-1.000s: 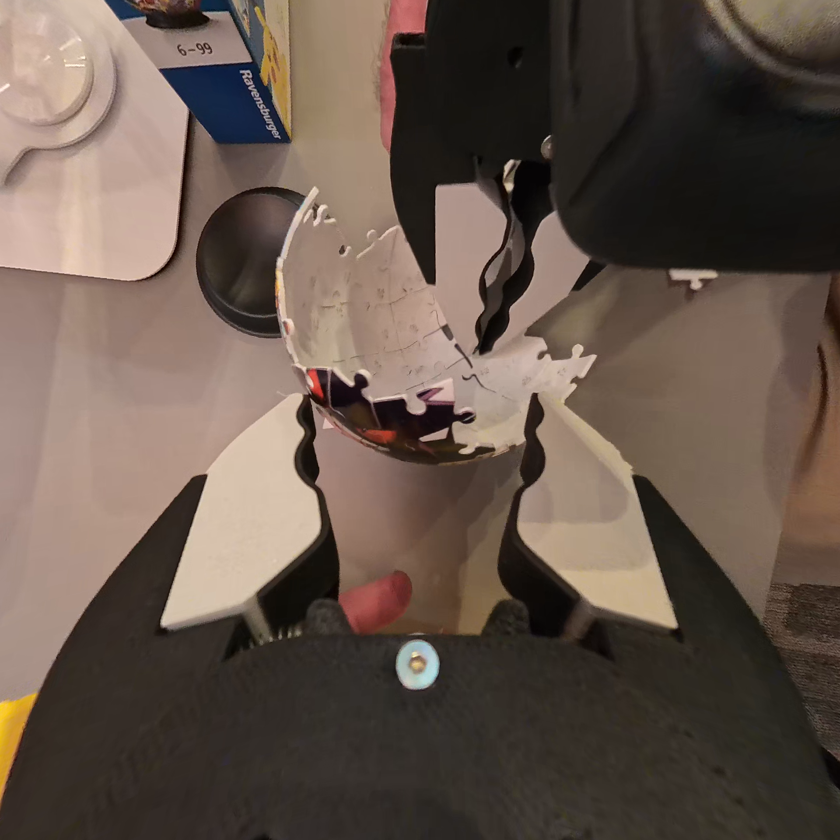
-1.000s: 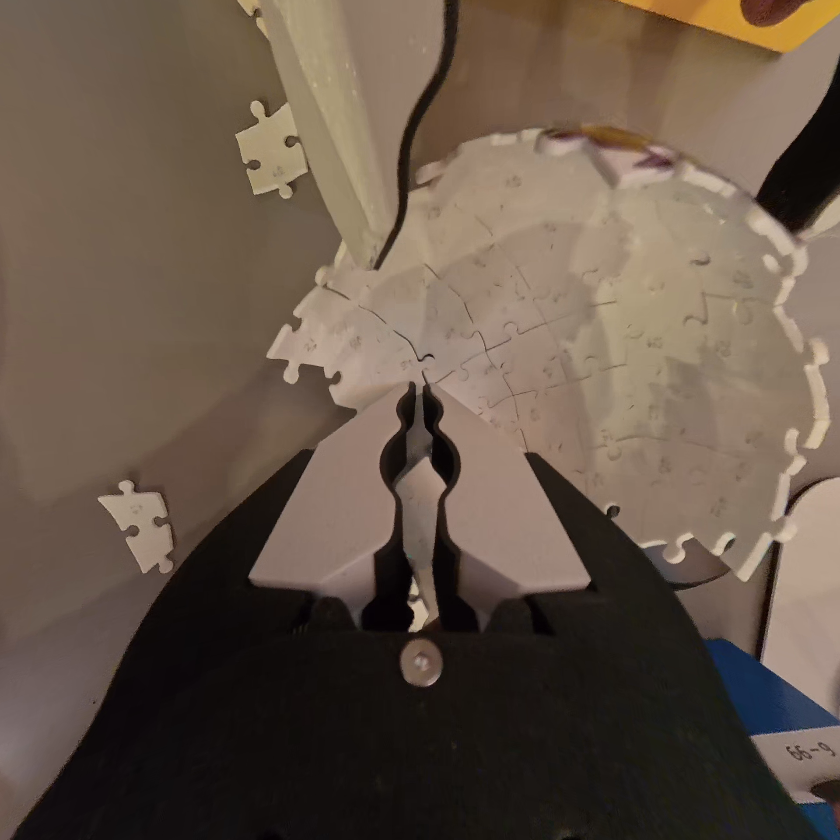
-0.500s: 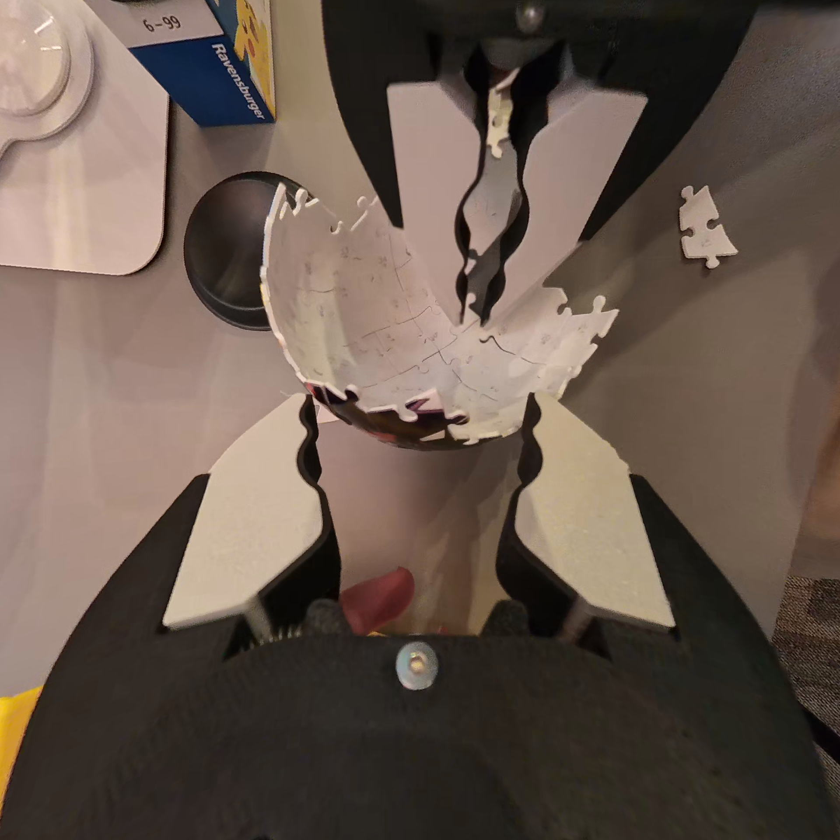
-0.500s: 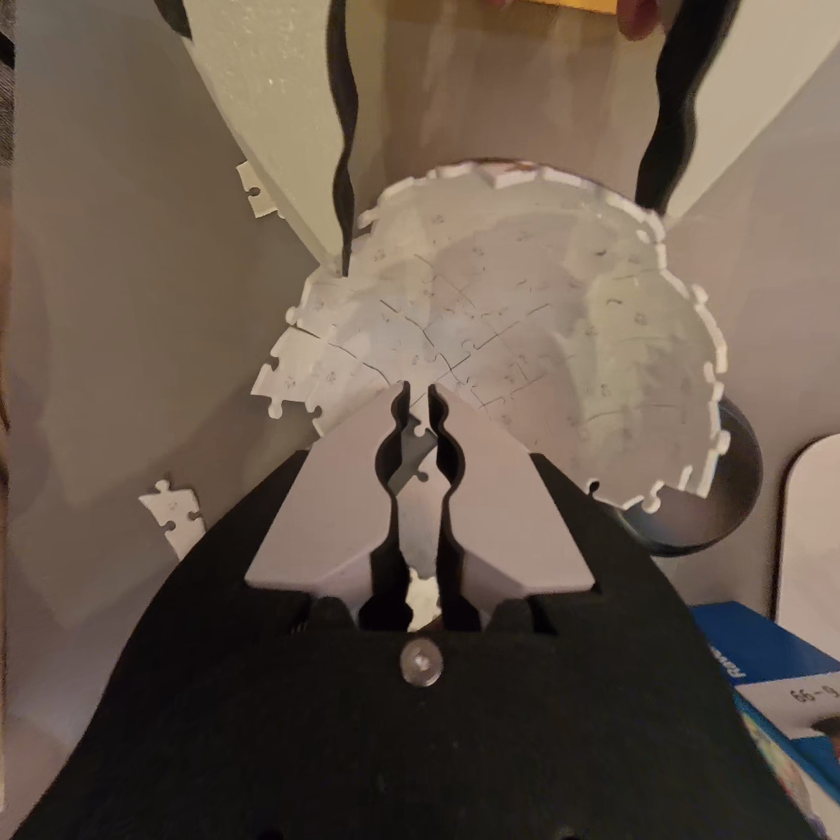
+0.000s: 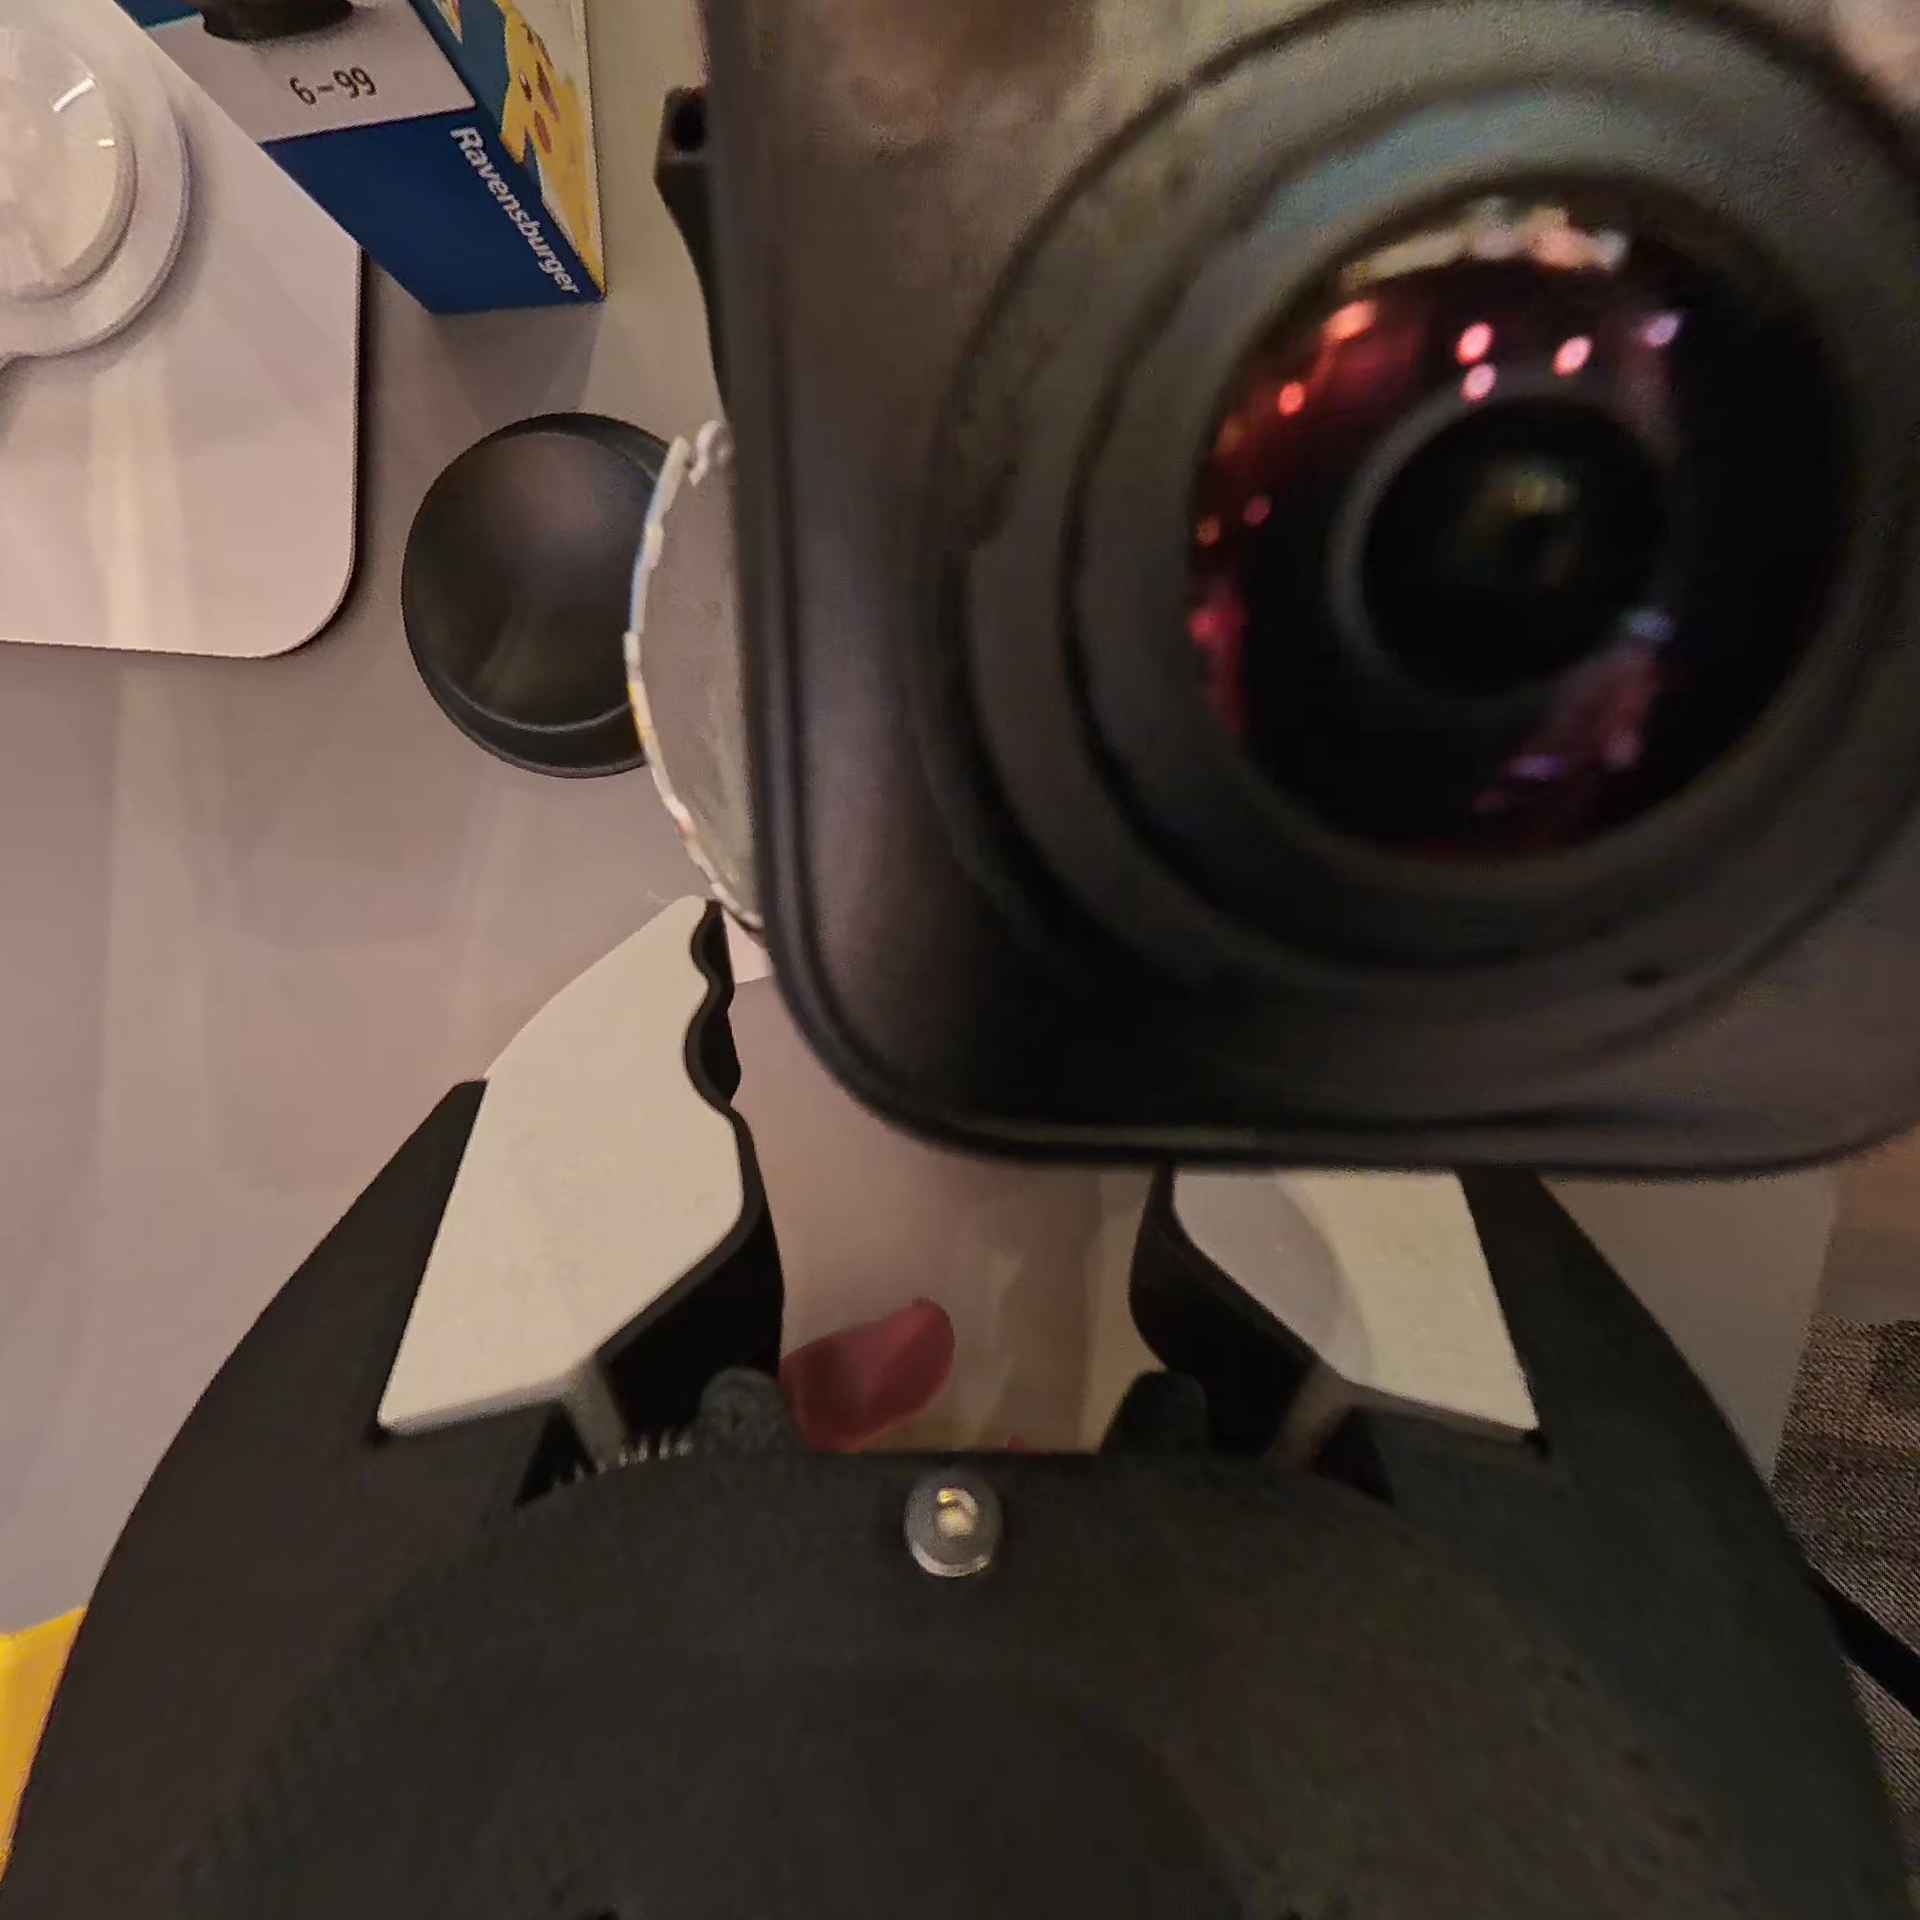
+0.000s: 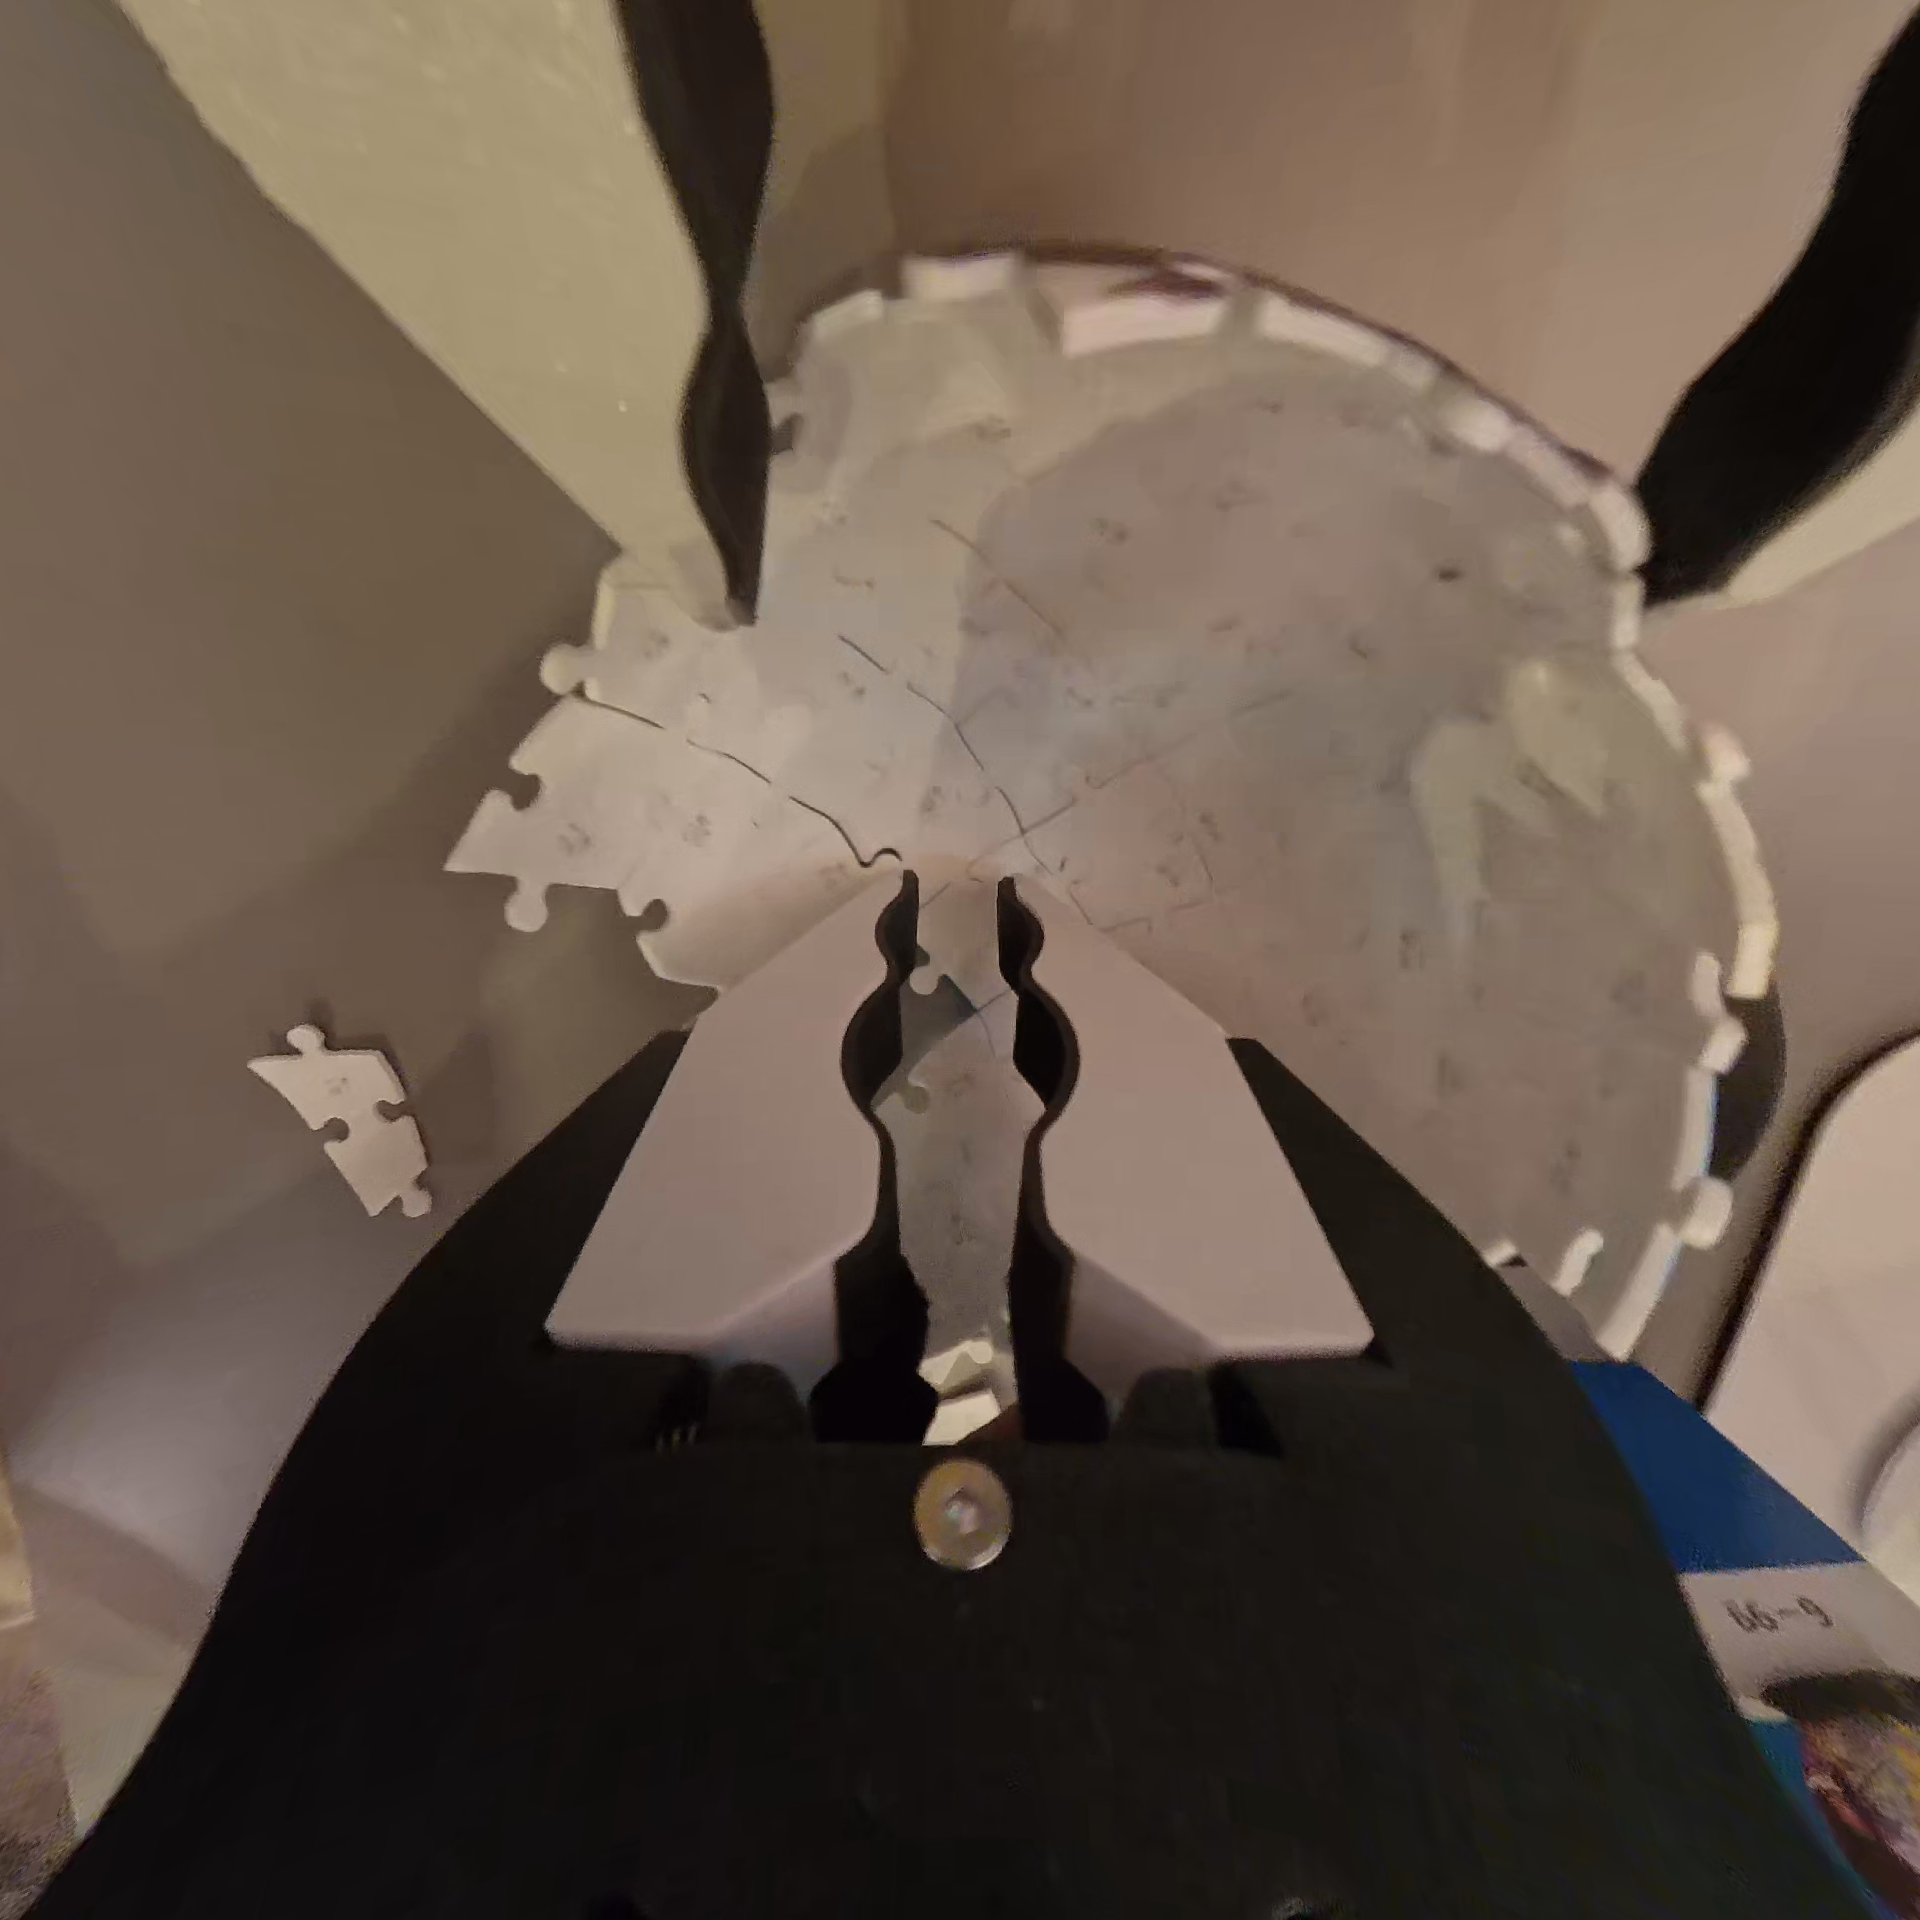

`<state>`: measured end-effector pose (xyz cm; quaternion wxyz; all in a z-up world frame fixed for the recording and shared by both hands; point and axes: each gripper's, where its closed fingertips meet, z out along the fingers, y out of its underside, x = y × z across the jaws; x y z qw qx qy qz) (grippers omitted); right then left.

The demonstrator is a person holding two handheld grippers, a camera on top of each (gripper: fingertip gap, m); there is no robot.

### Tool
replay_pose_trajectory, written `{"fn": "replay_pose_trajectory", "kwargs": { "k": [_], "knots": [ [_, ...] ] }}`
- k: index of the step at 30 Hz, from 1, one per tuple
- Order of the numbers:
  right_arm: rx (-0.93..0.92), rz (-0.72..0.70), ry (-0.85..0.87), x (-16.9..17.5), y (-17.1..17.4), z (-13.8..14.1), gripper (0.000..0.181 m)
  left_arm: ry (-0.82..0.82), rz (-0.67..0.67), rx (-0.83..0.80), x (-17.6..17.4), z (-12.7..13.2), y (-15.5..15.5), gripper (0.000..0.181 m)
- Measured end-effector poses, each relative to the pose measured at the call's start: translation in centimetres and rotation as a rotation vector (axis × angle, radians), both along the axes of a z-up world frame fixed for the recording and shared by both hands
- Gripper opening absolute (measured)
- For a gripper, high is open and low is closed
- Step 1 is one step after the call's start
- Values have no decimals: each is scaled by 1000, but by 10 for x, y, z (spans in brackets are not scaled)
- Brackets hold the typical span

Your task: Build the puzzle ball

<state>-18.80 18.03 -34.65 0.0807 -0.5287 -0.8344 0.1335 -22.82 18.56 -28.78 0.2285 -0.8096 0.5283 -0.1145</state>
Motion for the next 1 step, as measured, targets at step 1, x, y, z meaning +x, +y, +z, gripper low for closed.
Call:
{"fn": "replay_pose_trajectory", "kwargs": {
  "k": [1],
  "knots": [
    [-9,3,-5,0,-2,0,12,4,-2,-3,0,-1,-1,83]
  ]
}}
